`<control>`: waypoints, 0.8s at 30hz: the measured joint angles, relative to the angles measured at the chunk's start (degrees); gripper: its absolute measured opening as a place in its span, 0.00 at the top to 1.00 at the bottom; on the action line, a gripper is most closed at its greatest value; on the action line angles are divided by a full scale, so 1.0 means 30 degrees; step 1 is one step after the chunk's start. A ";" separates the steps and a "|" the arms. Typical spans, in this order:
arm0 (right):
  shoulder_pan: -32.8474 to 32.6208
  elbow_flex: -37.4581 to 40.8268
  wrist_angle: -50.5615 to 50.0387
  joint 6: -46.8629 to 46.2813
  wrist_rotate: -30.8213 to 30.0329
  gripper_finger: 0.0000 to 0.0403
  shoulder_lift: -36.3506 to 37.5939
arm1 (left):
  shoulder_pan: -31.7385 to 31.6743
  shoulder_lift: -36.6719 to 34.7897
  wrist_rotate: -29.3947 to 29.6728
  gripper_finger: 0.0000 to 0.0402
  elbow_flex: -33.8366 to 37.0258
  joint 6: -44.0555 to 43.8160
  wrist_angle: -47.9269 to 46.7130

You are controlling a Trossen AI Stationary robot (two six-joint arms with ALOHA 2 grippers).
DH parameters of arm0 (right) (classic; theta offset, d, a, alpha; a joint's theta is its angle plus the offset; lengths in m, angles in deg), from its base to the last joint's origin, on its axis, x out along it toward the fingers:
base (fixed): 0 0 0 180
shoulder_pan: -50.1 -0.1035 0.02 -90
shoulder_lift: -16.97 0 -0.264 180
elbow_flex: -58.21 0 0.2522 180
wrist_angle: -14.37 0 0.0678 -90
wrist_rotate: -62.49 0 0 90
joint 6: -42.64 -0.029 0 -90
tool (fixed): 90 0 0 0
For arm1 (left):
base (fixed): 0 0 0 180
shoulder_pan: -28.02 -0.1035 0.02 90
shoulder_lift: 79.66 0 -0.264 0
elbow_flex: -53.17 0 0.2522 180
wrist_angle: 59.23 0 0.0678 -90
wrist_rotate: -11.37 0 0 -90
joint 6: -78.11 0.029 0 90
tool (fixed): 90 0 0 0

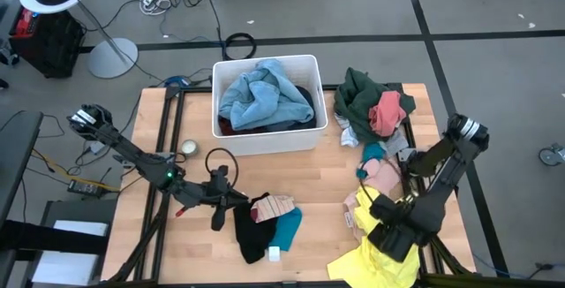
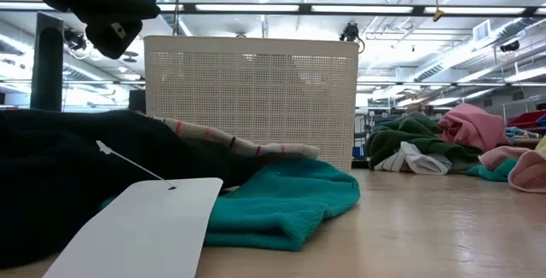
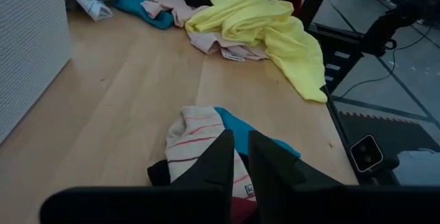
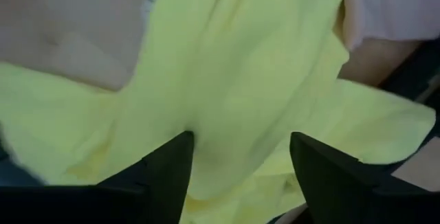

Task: Sort clothes
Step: Put the yellow polo shirt into the laundry bin

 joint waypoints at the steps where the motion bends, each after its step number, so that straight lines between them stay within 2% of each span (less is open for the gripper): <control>1: -0.0065 0.0004 0.0005 -0.0263 0.0168 0.39 -0.0407 | 0.0000 0.0000 -0.0004 0.88 0.0000 0.0000 0.0005; 10: -0.0121 0.0001 0.1859 -0.0703 -0.0100 0.36 -0.4526 | 0.0000 0.0000 -0.0168 0.88 0.0000 -0.0007 -0.0010; 15: 0.0040 -0.0052 0.3187 -0.0480 -0.0990 0.41 -0.6205 | 0.0000 0.0000 -0.0241 0.88 0.0000 -0.0011 0.0019; 18: 0.0343 -0.0059 0.3311 -0.0122 -0.2290 0.54 -0.6350 | 0.0000 0.0000 -0.0303 0.88 0.0000 -0.0013 0.0067; 22: 0.1152 0.0014 0.2861 0.0494 -0.4792 0.86 -0.5561 | 0.0002 0.0000 -0.0311 0.88 0.0000 -0.0016 0.0080; 23: 0.1373 0.0021 0.2584 0.0804 -0.5202 0.91 -0.5165 | 0.0000 0.0000 -0.0397 0.88 0.0000 -0.0035 0.0075; 24: 0.1586 0.0021 0.2208 0.1032 -0.5432 0.93 -0.4686 | 0.0001 0.0000 -0.0519 0.88 0.0000 -0.0090 0.0086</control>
